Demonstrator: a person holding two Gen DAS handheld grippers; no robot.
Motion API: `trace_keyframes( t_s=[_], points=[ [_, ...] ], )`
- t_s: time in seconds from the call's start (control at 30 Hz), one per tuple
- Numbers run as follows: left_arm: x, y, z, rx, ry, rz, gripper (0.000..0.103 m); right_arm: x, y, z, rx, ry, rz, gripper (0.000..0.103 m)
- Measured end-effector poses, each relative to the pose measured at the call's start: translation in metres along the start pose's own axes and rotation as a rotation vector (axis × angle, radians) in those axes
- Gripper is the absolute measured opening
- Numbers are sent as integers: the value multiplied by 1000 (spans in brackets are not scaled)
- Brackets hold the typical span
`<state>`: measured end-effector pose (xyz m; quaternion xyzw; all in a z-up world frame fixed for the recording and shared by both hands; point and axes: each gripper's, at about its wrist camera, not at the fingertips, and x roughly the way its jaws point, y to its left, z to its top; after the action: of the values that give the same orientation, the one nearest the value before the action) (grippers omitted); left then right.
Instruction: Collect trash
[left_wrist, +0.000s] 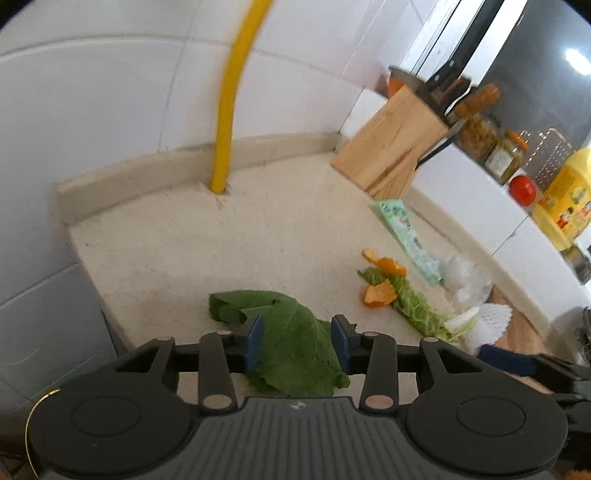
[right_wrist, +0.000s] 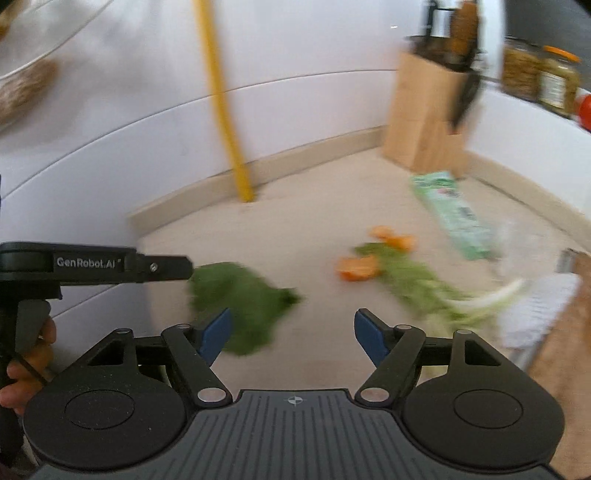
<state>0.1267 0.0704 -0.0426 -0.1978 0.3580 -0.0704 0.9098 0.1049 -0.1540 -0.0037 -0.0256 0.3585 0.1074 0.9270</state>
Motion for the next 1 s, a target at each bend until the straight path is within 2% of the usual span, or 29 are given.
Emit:
trace_keyframes(
  t_s=[0.13, 0.27, 0.37, 0.47, 0.53, 0.63, 0.7, 0.73, 0.8, 0.9, 1.0],
  points=[
    [18, -3, -1, -12, 30, 32, 40, -2, -27, -3, 12, -2, -60, 83],
    [29, -8, -3, 13, 29, 98, 44, -5, -48, -8, -8, 13, -102, 87],
    [38, -12, -1, 23, 38, 111, 44, -1, -59, -14, -20, 39, -126, 87],
    [49, -18, -1, 58, 56, 140, 39, 4, -64, -19, -9, 68, -117, 87],
    [53, -23, -2, 91, 57, 165, 28, 11, -65, -23, -9, 90, -112, 83],
    [53, -24, -4, 114, 69, 155, 13, 22, -64, -27, -7, 141, -115, 66],
    [49, -21, -3, 102, 76, 130, 9, 26, -66, -29, 9, 175, -112, 47],
    [47, -20, -2, 96, 75, 124, 8, 26, -68, -29, 17, 179, -126, 42],
    [38, -19, 0, 90, 65, 101, 7, 25, -71, -28, 38, 183, -136, 17],
    [23, -19, 4, 90, 34, 62, 7, 21, -74, -24, 83, 181, -105, 7],
    [18, -18, 7, 95, 27, 29, 7, 14, -69, -20, 78, 155, -75, 7]
  ],
)
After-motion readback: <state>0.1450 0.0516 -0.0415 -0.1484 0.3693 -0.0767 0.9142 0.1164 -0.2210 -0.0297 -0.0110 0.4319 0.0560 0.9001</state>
